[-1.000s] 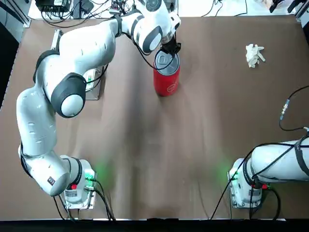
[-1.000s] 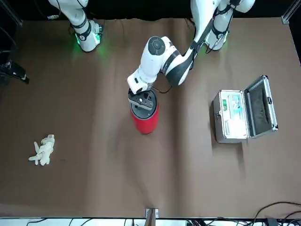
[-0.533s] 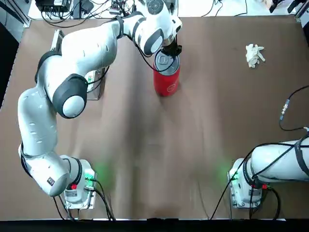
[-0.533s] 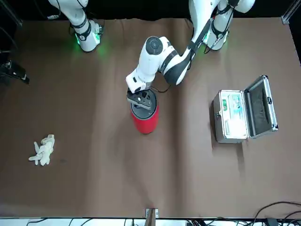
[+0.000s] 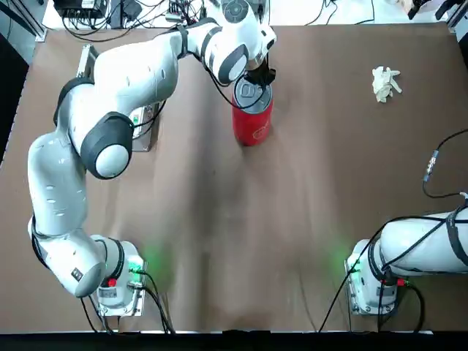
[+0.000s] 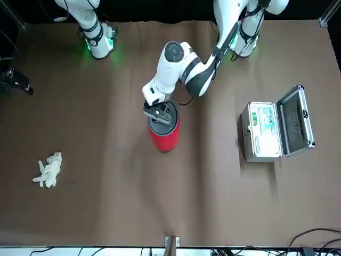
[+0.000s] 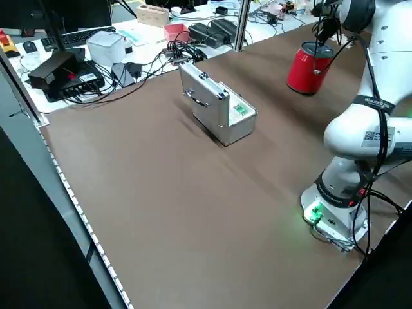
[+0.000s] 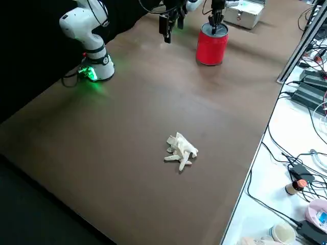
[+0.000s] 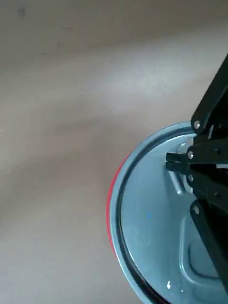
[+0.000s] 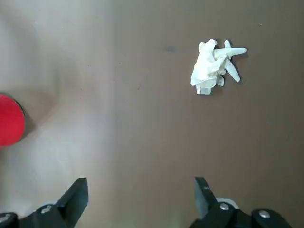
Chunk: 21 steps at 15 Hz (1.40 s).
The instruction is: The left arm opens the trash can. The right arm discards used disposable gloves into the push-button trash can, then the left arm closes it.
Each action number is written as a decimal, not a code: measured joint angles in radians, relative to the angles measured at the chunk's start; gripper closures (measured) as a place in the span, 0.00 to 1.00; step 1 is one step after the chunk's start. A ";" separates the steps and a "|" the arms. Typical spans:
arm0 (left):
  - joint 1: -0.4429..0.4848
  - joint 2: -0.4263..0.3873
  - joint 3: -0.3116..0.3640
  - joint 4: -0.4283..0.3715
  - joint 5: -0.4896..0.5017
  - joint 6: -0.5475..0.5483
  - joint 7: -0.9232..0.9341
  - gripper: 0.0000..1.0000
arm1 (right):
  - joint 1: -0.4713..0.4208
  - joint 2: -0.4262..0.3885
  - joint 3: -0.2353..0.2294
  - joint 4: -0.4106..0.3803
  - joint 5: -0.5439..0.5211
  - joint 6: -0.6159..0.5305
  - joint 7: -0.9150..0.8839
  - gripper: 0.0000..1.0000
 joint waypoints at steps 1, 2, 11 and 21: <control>0.000 -0.001 0.001 0.003 0.000 0.000 -0.002 0.99 | 0.000 0.000 0.000 0.000 0.000 0.000 0.000 0.01; 0.002 -0.005 0.003 0.008 0.000 -0.006 -0.005 0.99 | 0.000 0.000 0.000 0.000 0.000 0.000 0.000 0.01; 0.108 -0.179 0.010 0.031 -0.002 -0.241 -0.029 0.99 | 0.000 0.001 -0.001 0.000 0.000 0.000 0.000 0.01; 0.288 -0.261 0.008 0.031 -0.005 -0.474 -0.027 0.19 | -0.085 0.288 -0.012 -0.012 -0.001 0.270 -0.002 0.01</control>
